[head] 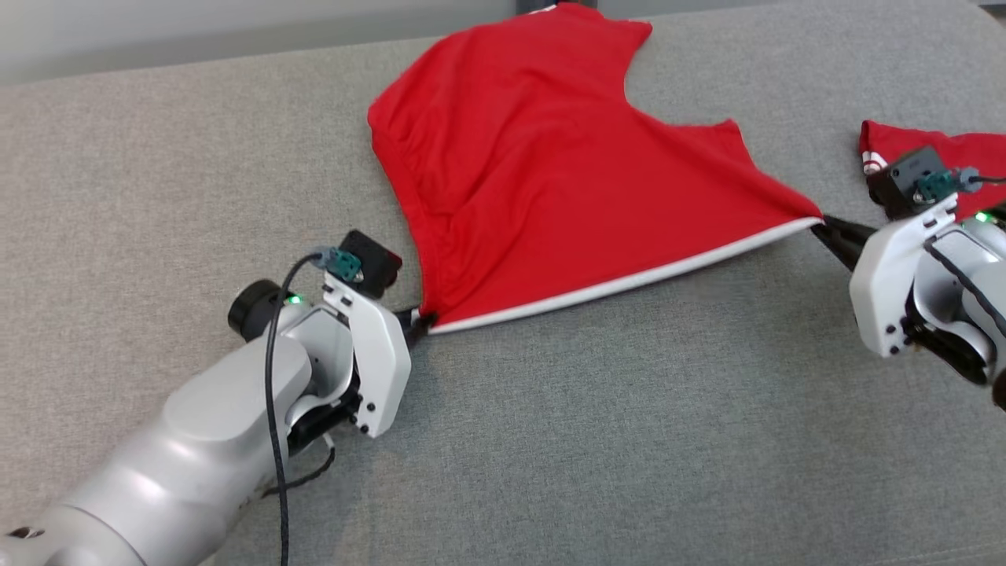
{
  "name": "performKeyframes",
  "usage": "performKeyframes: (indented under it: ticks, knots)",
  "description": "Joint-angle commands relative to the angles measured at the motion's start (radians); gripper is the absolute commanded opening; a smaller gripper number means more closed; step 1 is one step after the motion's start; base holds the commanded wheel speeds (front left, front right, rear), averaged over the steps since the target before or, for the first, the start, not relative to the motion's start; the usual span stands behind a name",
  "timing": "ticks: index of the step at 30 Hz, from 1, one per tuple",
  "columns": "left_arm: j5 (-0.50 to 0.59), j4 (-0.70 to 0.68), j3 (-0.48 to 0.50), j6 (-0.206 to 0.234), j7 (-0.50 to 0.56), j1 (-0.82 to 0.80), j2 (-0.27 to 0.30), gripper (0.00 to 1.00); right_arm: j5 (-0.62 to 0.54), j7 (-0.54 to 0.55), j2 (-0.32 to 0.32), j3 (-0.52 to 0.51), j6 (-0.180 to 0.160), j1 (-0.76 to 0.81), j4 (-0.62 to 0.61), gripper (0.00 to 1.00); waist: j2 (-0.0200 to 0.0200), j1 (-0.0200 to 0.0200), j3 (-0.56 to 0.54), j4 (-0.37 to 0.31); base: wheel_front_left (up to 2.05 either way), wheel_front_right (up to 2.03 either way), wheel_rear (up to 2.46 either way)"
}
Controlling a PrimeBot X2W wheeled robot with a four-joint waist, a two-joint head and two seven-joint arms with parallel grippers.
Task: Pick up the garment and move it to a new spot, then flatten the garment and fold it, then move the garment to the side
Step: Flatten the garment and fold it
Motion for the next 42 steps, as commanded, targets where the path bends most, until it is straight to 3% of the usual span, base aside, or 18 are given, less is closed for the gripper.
performKeyframes:
  ticks: [1,15,23,37,42]
  knots:
    - [0.002,-0.007,-0.003,0.0,0.012,0.02,0.016,0.0,0.014,0.018,-0.035,0.009,-0.001,0.011,-0.015,0.0,0.0,-0.0001,-0.01,0.002,0.0,0.0,0.0]
    - [-0.069,-0.188,-0.01,0.0,0.166,0.144,0.092,0.0,0.178,0.269,-0.229,0.042,-0.002,0.073,-0.288,0.0,0.0,-0.0001,-0.085,-0.004,0.0,0.0,0.0]
    - [-0.148,-0.3,-0.007,0.002,0.203,0.232,0.147,0.0,0.367,0.416,-0.334,0.042,-0.002,0.124,-0.397,0.0,0.0,-0.0001,-0.127,-0.01,0.0,0.0,0.0]
    - [-0.326,-0.53,0.025,0.101,0.233,0.414,0.204,0.0,0.489,0.532,-0.512,0.043,-0.002,0.214,-0.604,0.0,0.0,-0.0001,-0.155,-0.013,0.0,0.0,0.0]
    - [-0.377,-0.614,0.05,0.155,0.234,0.445,0.217,0.0,0.472,0.51,-0.543,0.017,-0.002,0.211,-0.645,0.0,0.0,-0.0001,-0.138,-0.004,0.0,0.0,0.0]
